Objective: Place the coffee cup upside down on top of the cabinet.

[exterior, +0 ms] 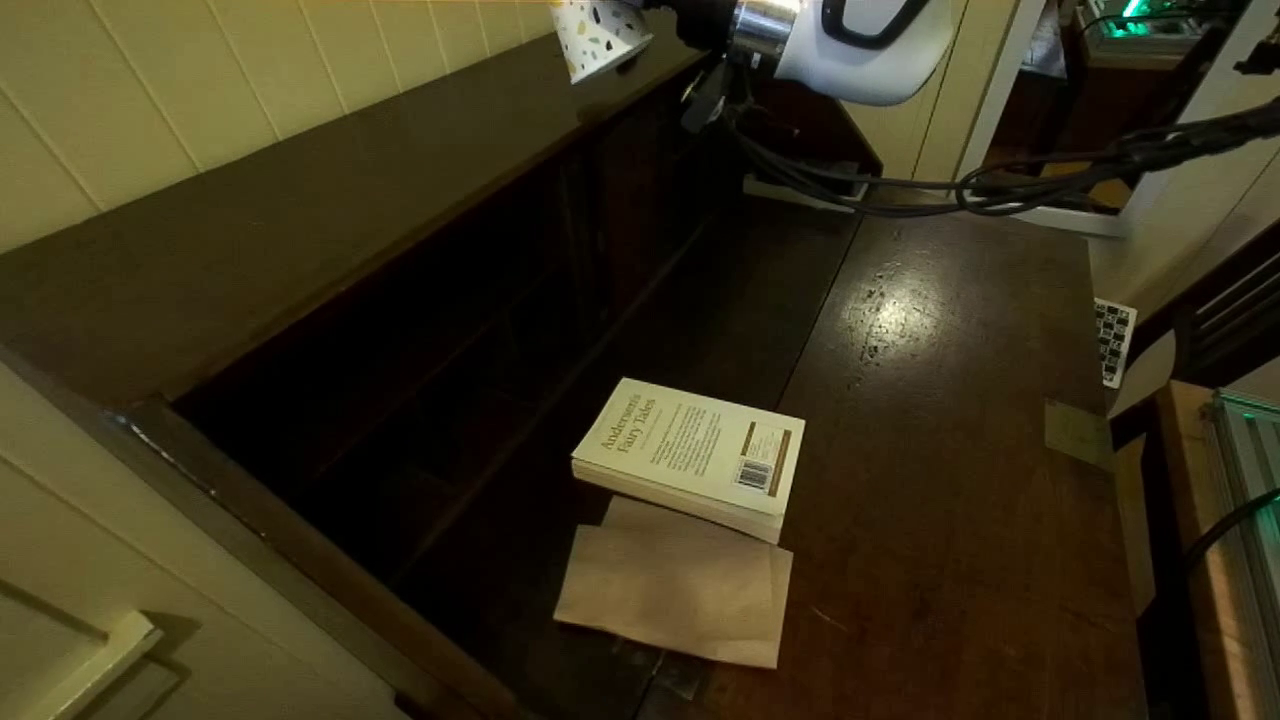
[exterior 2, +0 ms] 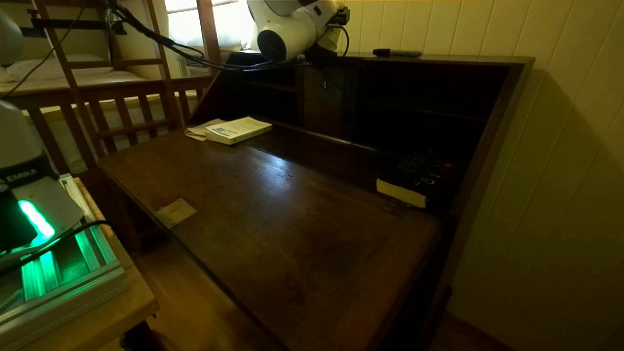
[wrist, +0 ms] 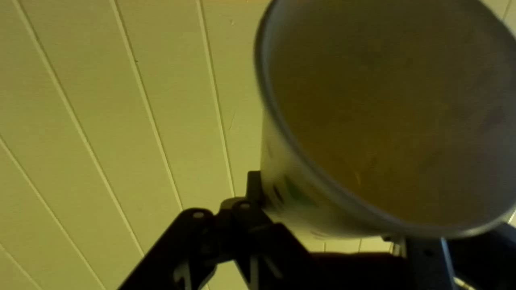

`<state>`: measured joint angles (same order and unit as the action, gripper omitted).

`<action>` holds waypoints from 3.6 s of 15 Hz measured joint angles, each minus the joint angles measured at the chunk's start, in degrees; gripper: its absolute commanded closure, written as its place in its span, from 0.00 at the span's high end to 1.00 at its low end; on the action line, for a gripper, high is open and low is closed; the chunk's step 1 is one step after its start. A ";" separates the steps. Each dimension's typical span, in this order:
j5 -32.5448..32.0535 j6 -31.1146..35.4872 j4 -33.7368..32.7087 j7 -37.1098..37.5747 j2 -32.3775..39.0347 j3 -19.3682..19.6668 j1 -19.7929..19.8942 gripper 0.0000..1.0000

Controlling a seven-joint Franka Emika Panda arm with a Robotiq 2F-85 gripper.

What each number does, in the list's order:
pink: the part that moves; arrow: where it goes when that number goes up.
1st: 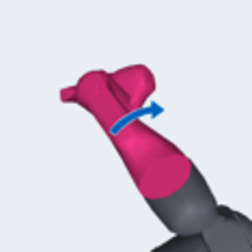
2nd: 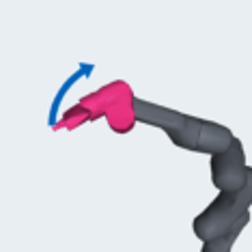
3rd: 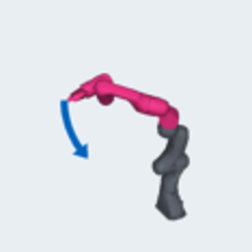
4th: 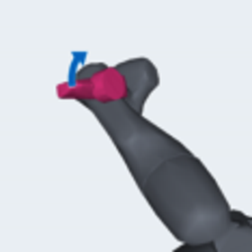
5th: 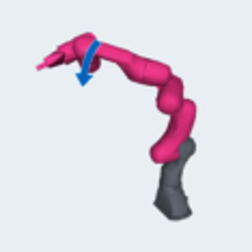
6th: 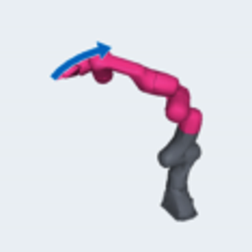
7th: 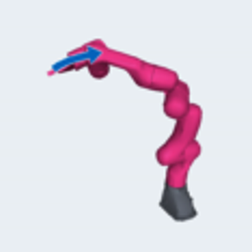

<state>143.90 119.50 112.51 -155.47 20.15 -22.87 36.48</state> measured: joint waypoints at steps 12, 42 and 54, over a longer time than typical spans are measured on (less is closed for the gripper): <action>0.00 -1.88 -0.19 0.00 0.92 3.73 -2.02 0.38; 0.00 2.08 -0.25 0.04 0.18 -3.22 3.86 1.00; 0.00 6.18 -0.12 0.58 -3.13 -5.84 6.73 1.00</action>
<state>143.90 125.68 112.39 -154.89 17.02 -28.71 43.21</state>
